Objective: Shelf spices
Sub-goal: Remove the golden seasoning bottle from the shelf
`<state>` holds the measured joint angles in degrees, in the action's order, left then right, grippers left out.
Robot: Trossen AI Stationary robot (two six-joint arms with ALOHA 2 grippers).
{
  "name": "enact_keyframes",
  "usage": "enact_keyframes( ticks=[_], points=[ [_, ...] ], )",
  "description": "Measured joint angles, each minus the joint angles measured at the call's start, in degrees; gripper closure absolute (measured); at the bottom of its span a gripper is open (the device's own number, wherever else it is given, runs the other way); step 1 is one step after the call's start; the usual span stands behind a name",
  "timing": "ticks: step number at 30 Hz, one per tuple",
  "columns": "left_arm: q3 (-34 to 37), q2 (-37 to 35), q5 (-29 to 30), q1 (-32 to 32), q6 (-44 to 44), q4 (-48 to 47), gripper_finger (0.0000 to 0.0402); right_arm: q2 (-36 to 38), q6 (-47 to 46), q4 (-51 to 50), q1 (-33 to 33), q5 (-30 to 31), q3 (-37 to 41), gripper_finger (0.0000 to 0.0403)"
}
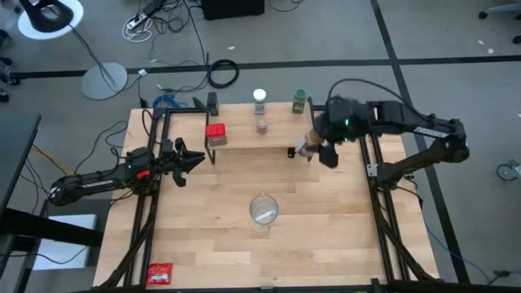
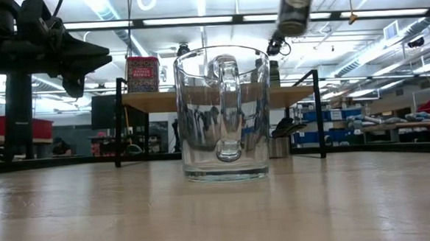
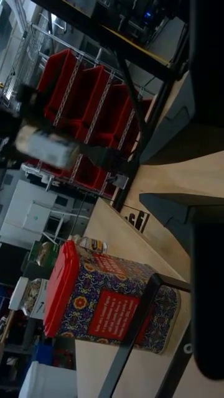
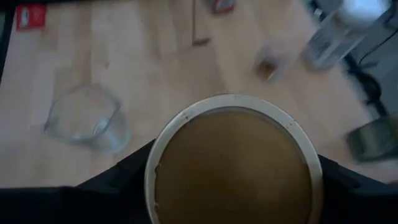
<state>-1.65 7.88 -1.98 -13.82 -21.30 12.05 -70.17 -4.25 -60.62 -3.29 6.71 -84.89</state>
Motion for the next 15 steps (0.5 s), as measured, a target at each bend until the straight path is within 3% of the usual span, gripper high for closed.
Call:
enact_keyframes(
  ticks=[7, 15],
  points=[
    [0.0, 0.0, 0.0, 0.0, 0.0, 0.1, 0.0314, 0.0, -8.9, 6.2, 12.2, 4.4, 9.3, 0.0127],
    [0.0, 0.0, 0.0, 0.0, 0.0, 0.5, 0.0314, 0.0, -18.3, 19.0, 15.9, 6.0, 25.3, 0.0127]
  ],
)
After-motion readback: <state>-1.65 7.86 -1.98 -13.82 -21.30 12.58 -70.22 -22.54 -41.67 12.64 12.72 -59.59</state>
